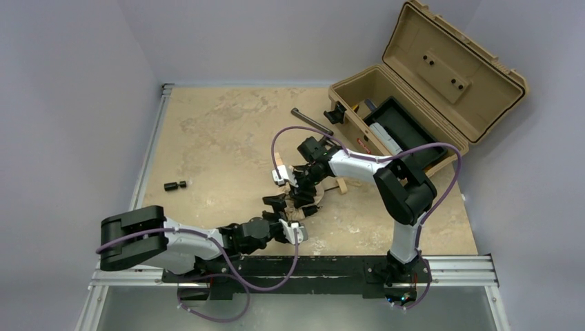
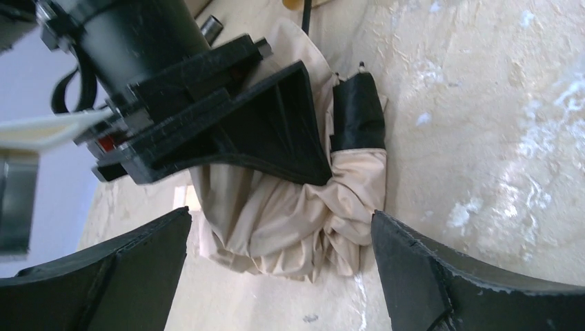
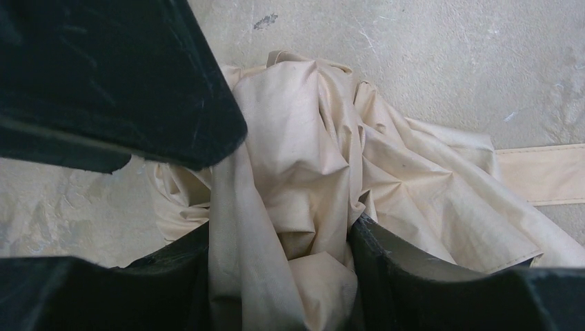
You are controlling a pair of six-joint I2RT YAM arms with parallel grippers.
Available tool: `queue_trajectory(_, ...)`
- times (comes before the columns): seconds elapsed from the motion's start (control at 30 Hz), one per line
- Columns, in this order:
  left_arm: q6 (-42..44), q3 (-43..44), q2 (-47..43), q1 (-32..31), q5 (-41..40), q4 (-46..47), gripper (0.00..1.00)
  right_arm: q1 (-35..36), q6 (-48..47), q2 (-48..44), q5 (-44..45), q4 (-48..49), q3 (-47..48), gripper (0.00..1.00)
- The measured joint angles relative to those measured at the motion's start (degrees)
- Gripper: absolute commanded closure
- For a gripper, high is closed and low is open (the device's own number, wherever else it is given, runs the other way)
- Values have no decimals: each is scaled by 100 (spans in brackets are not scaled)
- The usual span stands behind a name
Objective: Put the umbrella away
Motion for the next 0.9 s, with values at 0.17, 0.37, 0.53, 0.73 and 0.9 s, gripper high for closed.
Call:
queue_trajectory(0.17,157,195,317,42,-35,348,0,-20,-120,7,-55,-70,2,64)
queue_trajectory(0.37,-13,378,968,382,210,420,3,-57,-280,28,-144,-188,66,62)
queue_trajectory(0.53,-356,588,1475,485,308,483,17,-85,-444,35,-205,-299,83,59)
queue_trajectory(0.73,-938,894,1829,496,382,380,36,-155,-693,35,-289,-544,109,52)
queue_trajectory(0.9,-1495,1108,2107,525,461,313,62,-238,-898,-24,-339,-815,120,40)
